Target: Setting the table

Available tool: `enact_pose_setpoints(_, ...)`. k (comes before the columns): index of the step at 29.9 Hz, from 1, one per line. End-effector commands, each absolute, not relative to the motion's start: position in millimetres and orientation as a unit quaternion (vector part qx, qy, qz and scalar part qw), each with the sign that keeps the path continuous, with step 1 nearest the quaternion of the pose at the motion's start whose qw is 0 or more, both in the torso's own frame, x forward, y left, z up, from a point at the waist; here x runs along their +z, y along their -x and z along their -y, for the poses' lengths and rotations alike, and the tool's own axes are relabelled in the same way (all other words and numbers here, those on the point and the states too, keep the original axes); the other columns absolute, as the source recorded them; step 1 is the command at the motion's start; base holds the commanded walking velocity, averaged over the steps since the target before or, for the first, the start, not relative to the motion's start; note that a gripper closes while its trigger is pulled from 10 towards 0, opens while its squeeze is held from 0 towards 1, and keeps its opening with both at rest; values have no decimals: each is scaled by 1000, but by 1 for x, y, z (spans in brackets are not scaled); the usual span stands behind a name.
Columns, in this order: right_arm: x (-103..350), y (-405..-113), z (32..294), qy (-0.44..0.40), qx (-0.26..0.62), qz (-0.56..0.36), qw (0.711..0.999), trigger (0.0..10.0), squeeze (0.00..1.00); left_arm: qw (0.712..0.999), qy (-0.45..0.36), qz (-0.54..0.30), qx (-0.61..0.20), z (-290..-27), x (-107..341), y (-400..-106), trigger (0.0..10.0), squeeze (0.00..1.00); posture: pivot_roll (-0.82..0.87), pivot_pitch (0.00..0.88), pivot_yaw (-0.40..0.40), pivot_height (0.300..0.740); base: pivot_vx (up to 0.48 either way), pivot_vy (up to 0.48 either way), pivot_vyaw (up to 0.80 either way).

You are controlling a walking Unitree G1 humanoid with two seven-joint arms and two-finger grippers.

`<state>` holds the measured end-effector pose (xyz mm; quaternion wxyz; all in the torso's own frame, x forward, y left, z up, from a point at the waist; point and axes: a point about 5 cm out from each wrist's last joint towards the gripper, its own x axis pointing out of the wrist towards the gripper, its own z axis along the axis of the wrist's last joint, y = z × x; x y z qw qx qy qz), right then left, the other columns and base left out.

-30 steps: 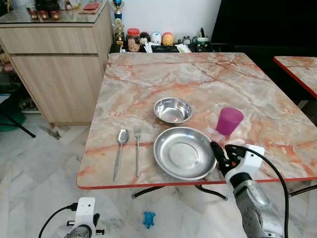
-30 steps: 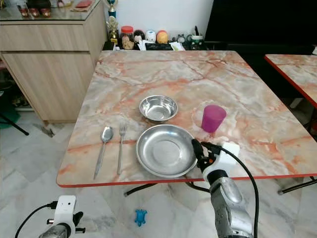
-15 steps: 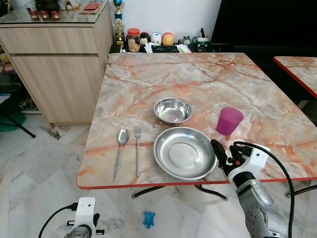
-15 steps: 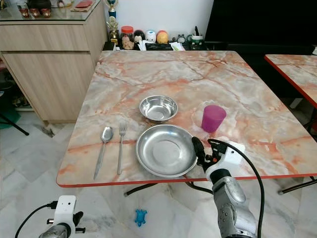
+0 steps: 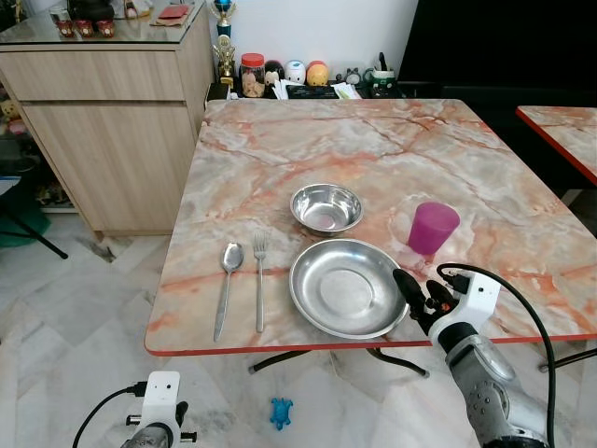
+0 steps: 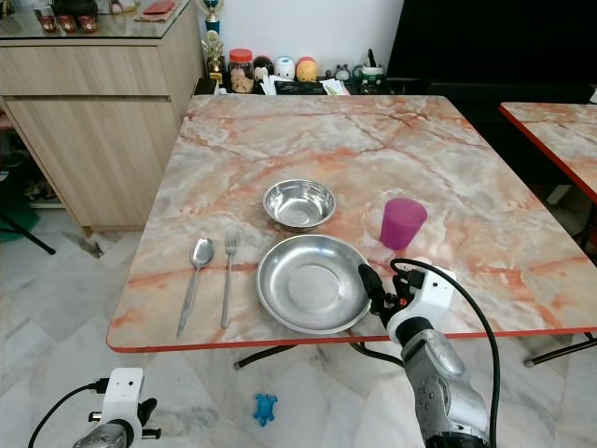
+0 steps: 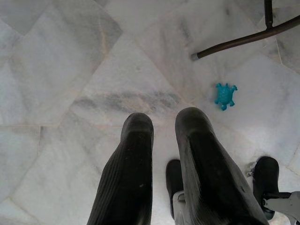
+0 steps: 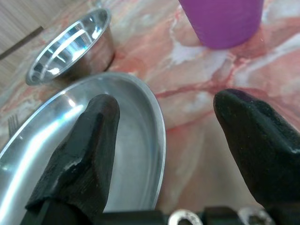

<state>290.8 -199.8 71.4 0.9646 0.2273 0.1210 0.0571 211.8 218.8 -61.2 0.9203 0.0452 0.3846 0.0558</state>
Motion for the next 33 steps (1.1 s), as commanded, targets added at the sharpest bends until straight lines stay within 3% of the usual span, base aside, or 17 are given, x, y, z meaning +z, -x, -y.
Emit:
enact_pose_setpoints(1, 73, -293, 202, -229, 57, -124, 964, 10000, 0, 915, -51, -396, 54, -218, -64, -208, 10000, 0, 112, 0, -48, 740, 0, 0, 0)
enact_pose_setpoints(33, 60, -309, 192, -215, 89, -186, 955, 10000, 0, 914, -52, -399, 56, -218, -65, -206, 10000, 0, 124, 0, -51, 740, 0, 0, 0)
